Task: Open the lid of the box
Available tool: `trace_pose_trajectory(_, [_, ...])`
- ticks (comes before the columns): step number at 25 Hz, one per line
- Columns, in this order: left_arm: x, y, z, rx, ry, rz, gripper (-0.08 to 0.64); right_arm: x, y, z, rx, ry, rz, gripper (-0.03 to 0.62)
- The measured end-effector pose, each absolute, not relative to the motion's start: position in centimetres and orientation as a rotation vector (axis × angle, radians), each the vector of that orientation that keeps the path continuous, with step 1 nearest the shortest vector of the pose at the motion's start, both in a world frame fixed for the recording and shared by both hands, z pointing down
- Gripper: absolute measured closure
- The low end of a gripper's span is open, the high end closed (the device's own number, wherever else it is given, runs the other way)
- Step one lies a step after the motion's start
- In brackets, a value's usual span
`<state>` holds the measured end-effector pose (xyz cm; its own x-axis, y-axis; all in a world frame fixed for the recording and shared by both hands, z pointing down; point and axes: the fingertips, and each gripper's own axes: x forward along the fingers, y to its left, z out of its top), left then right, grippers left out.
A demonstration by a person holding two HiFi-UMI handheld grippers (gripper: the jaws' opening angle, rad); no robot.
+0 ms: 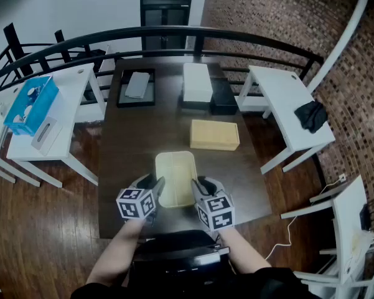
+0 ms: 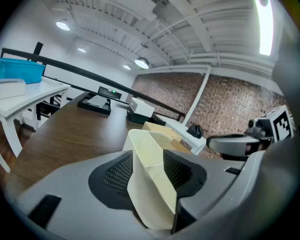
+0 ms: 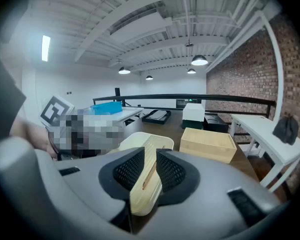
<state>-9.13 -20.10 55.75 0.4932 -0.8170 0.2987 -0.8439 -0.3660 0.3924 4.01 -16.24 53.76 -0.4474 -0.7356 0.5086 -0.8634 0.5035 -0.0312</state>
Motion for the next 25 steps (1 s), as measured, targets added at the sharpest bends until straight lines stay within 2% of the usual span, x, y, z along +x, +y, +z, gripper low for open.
trace_pose_trajectory(3, [-8.7,-21.2,57.4,2.198,-1.364,0.144,0.374,3.3,-17.0,55.2,1.310,-2.257,0.361,0.517])
trace_pose_trajectory(15, [-8.7,-21.5,58.4,2.065,-1.380,0.038,0.388,3.4,-18.7,60.2,1.356,-2.007,0.374,0.530])
trace_pose_trajectory(25, [-8.3,-21.6,58.5,2.072,-1.400,0.061,0.387,4.1,-19.6,58.3,1.530,-2.022,0.470,0.569])
